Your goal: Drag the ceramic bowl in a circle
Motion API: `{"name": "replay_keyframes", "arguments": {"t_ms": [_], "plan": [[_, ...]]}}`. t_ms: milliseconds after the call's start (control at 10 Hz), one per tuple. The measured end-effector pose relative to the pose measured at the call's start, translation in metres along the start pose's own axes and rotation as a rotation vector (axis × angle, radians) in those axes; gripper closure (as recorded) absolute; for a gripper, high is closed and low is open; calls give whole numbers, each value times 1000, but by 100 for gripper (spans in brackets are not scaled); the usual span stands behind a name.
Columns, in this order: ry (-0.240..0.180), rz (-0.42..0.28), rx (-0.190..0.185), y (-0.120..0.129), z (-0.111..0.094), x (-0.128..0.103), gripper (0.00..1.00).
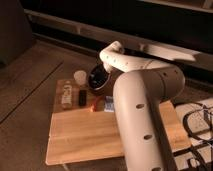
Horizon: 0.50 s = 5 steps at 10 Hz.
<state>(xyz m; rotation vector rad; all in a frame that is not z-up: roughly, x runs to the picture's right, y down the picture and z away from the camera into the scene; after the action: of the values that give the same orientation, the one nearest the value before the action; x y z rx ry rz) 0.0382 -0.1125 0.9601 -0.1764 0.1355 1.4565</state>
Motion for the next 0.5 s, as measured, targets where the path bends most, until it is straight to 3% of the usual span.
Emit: {"name": "replay_keyframes", "arguments": {"t_ms": [200,500], "plan": [[25,28,-2,-1,0,24,100],[41,57,65,-38,-14,48,100]]}}
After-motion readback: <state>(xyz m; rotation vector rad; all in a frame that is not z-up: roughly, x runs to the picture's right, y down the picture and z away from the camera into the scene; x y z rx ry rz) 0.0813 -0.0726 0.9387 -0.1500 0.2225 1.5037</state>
